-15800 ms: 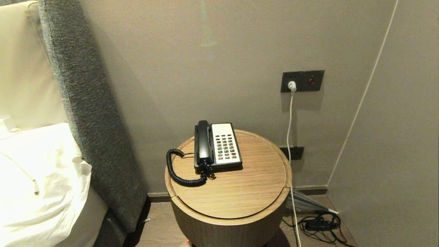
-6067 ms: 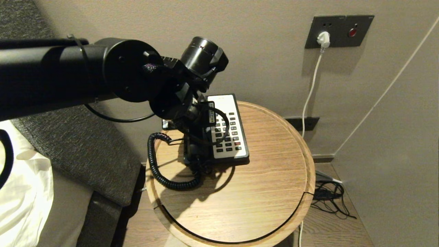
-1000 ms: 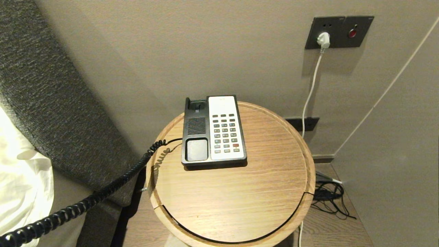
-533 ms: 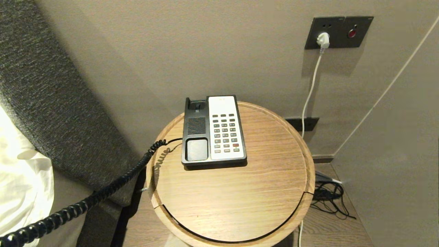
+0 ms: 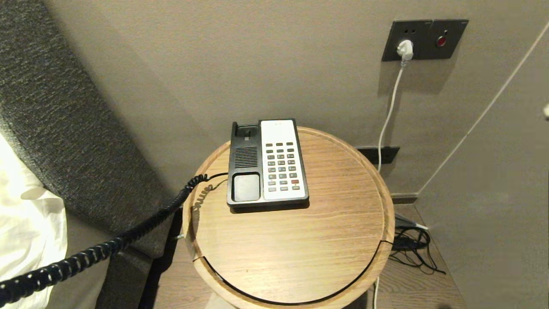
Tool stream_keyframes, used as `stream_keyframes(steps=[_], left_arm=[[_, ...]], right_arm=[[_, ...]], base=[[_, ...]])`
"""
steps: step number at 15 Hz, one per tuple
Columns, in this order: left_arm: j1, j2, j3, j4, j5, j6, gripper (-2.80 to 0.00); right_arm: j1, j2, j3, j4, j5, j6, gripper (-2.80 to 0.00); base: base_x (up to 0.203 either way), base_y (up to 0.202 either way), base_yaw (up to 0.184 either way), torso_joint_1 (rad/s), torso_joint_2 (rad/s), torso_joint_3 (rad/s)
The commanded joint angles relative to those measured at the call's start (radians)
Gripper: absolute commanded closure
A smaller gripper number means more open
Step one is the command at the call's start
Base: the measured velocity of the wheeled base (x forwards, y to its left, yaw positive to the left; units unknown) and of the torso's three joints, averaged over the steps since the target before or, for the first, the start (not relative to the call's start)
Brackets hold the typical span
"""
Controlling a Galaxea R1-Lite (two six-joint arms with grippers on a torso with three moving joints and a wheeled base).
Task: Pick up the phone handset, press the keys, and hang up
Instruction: Dial the number
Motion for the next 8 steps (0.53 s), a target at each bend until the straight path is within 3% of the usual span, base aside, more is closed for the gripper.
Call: stream_keyframes(steps=[1, 5, 8], left_arm=[[0.000, 0.031, -0.004, -0.010, 0.001, -0.007, 0.00], [0.005, 0.053, -0.013, -0.050, 0.001, -0.007, 0.00], [0.011, 0.050, -0.013, -0.050, -0.001, -0.009, 0.00]], right_arm=[[0.179, 0.257, -0.067, 0.012, -0.042, 0.035, 0.00], [0.345, 0.458, -0.128, -0.086, -0.197, 0.069, 0.00], [0.416, 0.555, -0.145, -0.205, -0.309, 0.076, 0.00]], base=[[0.000, 0.000, 0.000, 0.000, 0.00, 0.000], [0.000, 0.000, 0.000, 0.000, 0.00, 0.000], [0.000, 0.000, 0.000, 0.000, 0.00, 0.000]])
